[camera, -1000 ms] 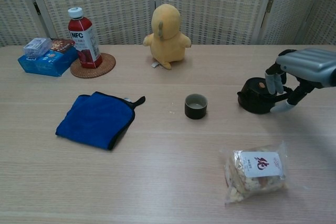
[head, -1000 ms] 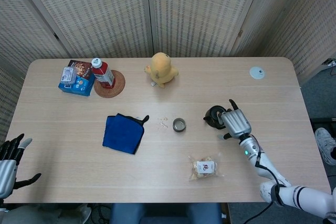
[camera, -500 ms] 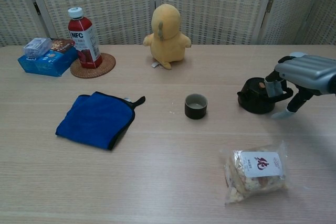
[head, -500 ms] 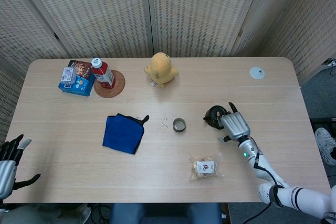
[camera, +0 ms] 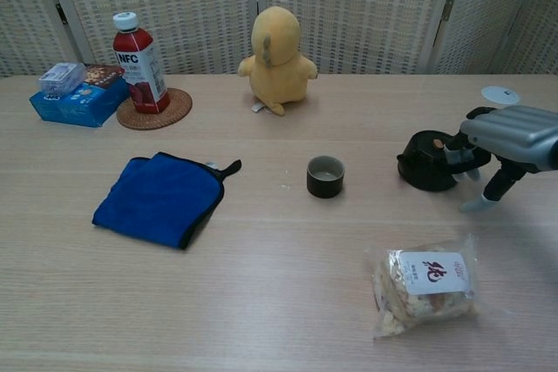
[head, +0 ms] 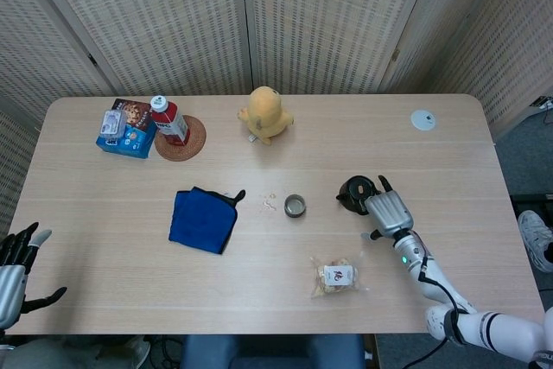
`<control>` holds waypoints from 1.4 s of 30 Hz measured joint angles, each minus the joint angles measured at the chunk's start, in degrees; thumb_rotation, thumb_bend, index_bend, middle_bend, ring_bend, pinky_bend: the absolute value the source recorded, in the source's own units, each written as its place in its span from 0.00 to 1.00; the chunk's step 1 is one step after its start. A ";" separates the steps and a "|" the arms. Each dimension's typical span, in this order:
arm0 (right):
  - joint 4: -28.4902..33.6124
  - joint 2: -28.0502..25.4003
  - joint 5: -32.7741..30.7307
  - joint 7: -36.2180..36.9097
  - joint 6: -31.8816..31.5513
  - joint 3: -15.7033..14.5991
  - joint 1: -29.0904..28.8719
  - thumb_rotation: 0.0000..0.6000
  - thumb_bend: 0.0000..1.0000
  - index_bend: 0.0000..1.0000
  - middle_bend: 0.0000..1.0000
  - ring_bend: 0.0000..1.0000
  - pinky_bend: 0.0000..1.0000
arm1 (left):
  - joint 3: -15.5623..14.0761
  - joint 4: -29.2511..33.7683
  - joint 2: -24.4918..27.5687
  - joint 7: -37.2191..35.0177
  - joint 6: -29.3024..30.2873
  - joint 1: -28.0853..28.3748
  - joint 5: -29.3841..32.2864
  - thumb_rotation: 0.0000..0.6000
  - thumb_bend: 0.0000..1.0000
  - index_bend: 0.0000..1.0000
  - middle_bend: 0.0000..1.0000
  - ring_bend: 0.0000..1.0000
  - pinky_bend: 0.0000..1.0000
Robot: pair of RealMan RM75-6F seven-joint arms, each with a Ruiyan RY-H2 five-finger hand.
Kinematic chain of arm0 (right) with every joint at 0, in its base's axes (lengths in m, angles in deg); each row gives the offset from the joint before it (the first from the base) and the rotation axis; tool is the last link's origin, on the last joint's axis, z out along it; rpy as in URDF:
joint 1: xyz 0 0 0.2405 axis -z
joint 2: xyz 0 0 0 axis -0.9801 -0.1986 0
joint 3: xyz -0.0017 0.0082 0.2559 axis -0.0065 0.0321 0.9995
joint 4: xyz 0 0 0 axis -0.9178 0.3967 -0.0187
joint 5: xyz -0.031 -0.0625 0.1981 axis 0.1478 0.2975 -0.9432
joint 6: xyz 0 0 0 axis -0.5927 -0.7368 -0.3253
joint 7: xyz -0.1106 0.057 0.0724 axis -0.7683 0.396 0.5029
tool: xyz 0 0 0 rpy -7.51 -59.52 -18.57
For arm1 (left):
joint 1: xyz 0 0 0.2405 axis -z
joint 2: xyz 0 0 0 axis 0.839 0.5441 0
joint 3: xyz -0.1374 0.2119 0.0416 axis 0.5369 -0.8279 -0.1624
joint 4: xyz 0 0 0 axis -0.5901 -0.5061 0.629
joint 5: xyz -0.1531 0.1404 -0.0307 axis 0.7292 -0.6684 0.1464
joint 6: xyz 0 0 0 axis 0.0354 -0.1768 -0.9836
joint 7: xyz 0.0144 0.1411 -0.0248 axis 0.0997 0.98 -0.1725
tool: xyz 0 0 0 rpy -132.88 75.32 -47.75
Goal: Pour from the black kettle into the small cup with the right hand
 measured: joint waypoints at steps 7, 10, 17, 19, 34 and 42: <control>0.12 0.18 -0.54 -0.62 0.20 -0.56 0.25 0.75 0.00 0.53 0.55 0.44 0.00 | -0.06 -0.06 -0.04 -0.08 0.01 -0.07 -0.01 1.00 0.11 0.11 0.00 0.03 0.00; 0.06 0.23 -0.91 -1.01 0.22 -0.80 0.41 0.76 0.00 0.54 0.56 0.46 0.00 | -0.05 -0.09 -0.06 -0.08 -0.05 -0.07 0.05 1.00 0.11 0.11 0.00 0.03 0.00; -0.28 0.67 -1.33 -0.92 -0.33 -0.83 0.84 0.89 0.00 0.60 0.63 0.55 0.00 | -0.06 -0.05 -0.04 -0.04 -0.08 -0.10 0.08 1.00 0.11 0.11 0.00 0.03 0.00; -0.45 0.80 -1.09 -0.43 -0.42 -0.68 0.88 0.92 0.00 0.64 0.66 0.59 0.00 | -0.07 0.01 0.01 0.04 0.00 -0.17 0.10 1.00 0.11 0.11 0.00 0.03 0.00; -0.05 0.03 -0.33 7.11 2.57 2.30 -0.51 0.87 0.00 0.81 0.84 0.78 0.00 | -0.05 0.82 0.67 0.40 0.72 -0.83 0.40 1.00 0.11 0.11 0.00 0.03 0.00; 0.14 -1.10 -0.06 10.07 4.00 3.78 -1.66 0.70 0.00 0.88 0.88 0.82 0.00 | -0.15 1.17 0.81 0.34 0.53 -0.83 0.28 1.00 0.10 0.11 0.00 0.02 0.00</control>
